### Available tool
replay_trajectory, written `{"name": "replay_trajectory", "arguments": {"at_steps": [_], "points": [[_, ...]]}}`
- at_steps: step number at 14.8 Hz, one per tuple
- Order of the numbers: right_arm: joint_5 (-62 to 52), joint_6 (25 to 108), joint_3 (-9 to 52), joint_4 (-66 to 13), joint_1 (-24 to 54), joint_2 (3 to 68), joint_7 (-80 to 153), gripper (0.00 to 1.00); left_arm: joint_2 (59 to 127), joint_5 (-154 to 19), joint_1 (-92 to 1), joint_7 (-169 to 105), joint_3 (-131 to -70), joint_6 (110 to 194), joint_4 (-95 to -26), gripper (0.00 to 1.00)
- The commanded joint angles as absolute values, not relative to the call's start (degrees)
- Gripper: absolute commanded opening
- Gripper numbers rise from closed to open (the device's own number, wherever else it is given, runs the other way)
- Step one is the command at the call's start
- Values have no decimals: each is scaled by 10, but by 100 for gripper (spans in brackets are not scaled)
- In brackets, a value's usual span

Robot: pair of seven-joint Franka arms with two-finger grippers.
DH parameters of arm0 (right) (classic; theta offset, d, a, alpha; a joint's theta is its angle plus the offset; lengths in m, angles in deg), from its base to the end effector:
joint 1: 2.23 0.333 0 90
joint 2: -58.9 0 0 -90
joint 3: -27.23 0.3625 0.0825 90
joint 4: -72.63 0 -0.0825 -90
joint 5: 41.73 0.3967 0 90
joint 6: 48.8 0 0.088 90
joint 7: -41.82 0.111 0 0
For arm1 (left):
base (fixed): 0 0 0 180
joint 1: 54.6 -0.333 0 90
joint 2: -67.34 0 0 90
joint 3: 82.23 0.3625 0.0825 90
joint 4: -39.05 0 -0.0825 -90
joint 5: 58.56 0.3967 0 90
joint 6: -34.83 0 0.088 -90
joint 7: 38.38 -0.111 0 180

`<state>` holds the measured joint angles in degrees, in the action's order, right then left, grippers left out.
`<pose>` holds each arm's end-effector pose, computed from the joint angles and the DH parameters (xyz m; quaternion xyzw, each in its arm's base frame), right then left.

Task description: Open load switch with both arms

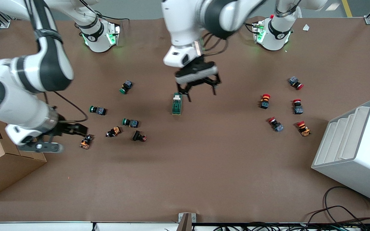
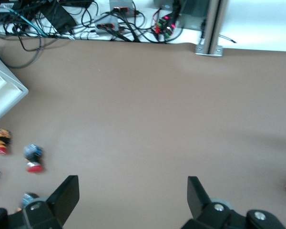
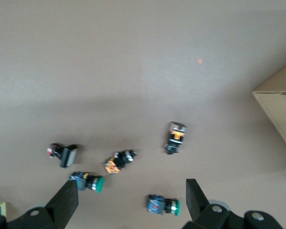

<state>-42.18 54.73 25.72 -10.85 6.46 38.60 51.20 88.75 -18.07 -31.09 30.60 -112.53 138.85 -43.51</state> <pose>0.6898 0.0891 0.5187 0.9998 -0.0175 -0.0009 0.0086 0.5059 -0.4892 0.5527 -0.9654 -0.0695 -0.2317 0.0971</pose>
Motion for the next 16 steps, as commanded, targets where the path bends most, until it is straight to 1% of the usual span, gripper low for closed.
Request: {"name": "replay_trajectory", "arguments": {"at_steps": [1, 3, 5, 7, 10, 14, 16], "points": [[-434, 517, 270, -127, 34, 429, 482, 100, 839, -264, -377, 183, -1126, 1380, -441, 100], [-433, 491, 271, -131, 15, 447, 453, 100, 803, -343, -405, 132, -1103, 1378, -456, 100], [-433, 467, 271, -132, -5, 461, 439, 100, 769, -386, -408, 90, -1062, 1377, -473, 100], [-432, 459, 273, -146, -19, 479, 437, 100, 740, -430, -432, 19, -1034, 1374, -477, 100], [-432, 459, 274, -164, -27, 503, 437, 100, 707, -503, -452, -110, -979, 1337, -479, 100], [-432, 442, 273, -166, -25, 528, 437, 100, 685, -527, -490, -195, -970, 1284, -481, 100], [-432, 421, 273, -159, -25, 541, 437, 100, 677, -530, -494, -216, -951, 1257, -481, 100]]}}
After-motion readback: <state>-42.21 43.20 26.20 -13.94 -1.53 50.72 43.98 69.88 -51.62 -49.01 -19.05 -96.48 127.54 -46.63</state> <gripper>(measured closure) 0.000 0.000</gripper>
